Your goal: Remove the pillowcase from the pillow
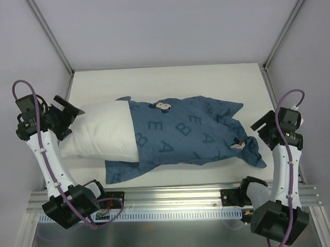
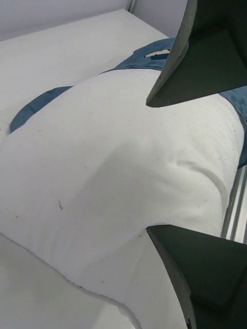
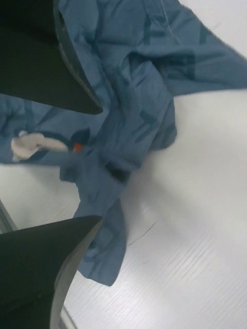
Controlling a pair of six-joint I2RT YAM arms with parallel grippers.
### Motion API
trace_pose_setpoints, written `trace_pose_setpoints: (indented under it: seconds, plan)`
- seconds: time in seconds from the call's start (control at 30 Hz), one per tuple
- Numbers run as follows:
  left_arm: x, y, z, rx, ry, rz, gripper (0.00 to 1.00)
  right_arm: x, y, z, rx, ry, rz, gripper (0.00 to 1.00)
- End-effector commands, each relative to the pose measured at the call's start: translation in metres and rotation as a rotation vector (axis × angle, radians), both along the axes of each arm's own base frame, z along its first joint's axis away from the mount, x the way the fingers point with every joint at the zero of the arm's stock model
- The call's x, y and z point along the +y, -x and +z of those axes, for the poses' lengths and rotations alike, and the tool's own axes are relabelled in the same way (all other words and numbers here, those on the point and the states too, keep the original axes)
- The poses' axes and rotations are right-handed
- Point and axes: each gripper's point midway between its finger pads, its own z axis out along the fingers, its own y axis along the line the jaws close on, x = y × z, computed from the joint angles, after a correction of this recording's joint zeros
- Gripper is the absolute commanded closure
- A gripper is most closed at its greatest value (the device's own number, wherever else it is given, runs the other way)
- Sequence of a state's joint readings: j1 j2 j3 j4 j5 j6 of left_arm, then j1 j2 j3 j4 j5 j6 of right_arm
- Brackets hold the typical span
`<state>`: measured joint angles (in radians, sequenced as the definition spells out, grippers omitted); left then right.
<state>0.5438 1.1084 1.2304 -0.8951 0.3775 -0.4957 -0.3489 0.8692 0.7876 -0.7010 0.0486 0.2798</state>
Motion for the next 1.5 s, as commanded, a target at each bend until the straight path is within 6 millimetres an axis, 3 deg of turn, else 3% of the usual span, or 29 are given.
trace_pose_setpoints:
  seconds: [0.0,0.1,0.17,0.2,0.23,0.4,0.6,0.63,0.67,0.73,0.77,0.8,0.83,0.9,1.0,1.2,1.47]
  plan:
    - [0.005,-0.010,0.036,-0.110,-0.131,-0.030,0.03,0.013,-0.038,0.058,-0.175,0.013,0.126,0.15]
    - [-0.002,-0.016,0.038,-0.060,-0.246,-0.056,0.01,0.031,-0.048,0.081,-0.197,0.071,0.207,0.02]
    - [-0.011,-0.023,0.035,-0.025,-0.298,-0.091,0.01,0.053,-0.054,0.084,-0.183,0.090,0.293,0.01]
    - [-0.027,-0.027,0.032,-0.011,-0.309,-0.148,0.01,0.057,-0.058,0.093,-0.189,0.111,0.306,0.01]
    - [-0.036,-0.031,0.030,-0.003,-0.310,-0.176,0.01,0.071,-0.060,0.094,-0.186,0.114,0.355,0.00]
    - [-0.080,-0.046,0.014,0.075,-0.391,-0.326,0.01,0.097,-0.066,0.083,-0.130,0.105,0.446,0.00]
    - [-0.104,-0.052,-0.043,0.248,-0.368,-0.412,0.01,0.119,-0.075,0.067,-0.014,0.087,0.573,0.00]
    - [-0.109,-0.053,-0.060,0.305,-0.375,-0.436,0.01,0.122,-0.077,0.064,0.009,0.087,0.588,0.03]
    - [-0.112,-0.052,-0.070,0.334,-0.373,-0.450,0.01,0.124,-0.084,0.070,-0.002,0.084,0.594,0.04]
    - [-0.118,-0.048,-0.091,0.399,-0.356,-0.477,0.29,0.132,-0.095,0.059,0.036,0.053,0.618,0.04]
    - [-0.122,-0.047,-0.094,0.407,-0.340,-0.473,0.72,0.137,-0.103,0.064,0.021,0.037,0.625,0.04]
    - [-0.123,-0.045,-0.096,0.415,-0.335,-0.470,0.96,0.145,-0.108,0.063,0.024,0.001,0.643,0.04]
    - [-0.122,-0.043,-0.097,0.415,-0.331,-0.464,1.00,0.149,-0.117,0.053,0.053,-0.020,0.640,0.04]
    - [-0.125,-0.043,-0.092,0.394,-0.322,-0.471,1.00,0.155,-0.133,0.056,0.038,-0.046,0.628,0.04]
    - [-0.122,-0.040,-0.077,0.339,-0.336,-0.465,1.00,0.141,-0.155,0.040,0.073,-0.042,0.474,0.04]
    - [-0.124,-0.028,-0.046,0.224,-0.331,-0.474,1.00,0.137,-0.183,-0.002,0.165,-0.123,0.336,0.04]
    - [-0.132,-0.019,-0.037,0.181,-0.283,-0.498,1.00,0.177,-0.205,-0.053,0.202,-0.367,0.317,0.00]
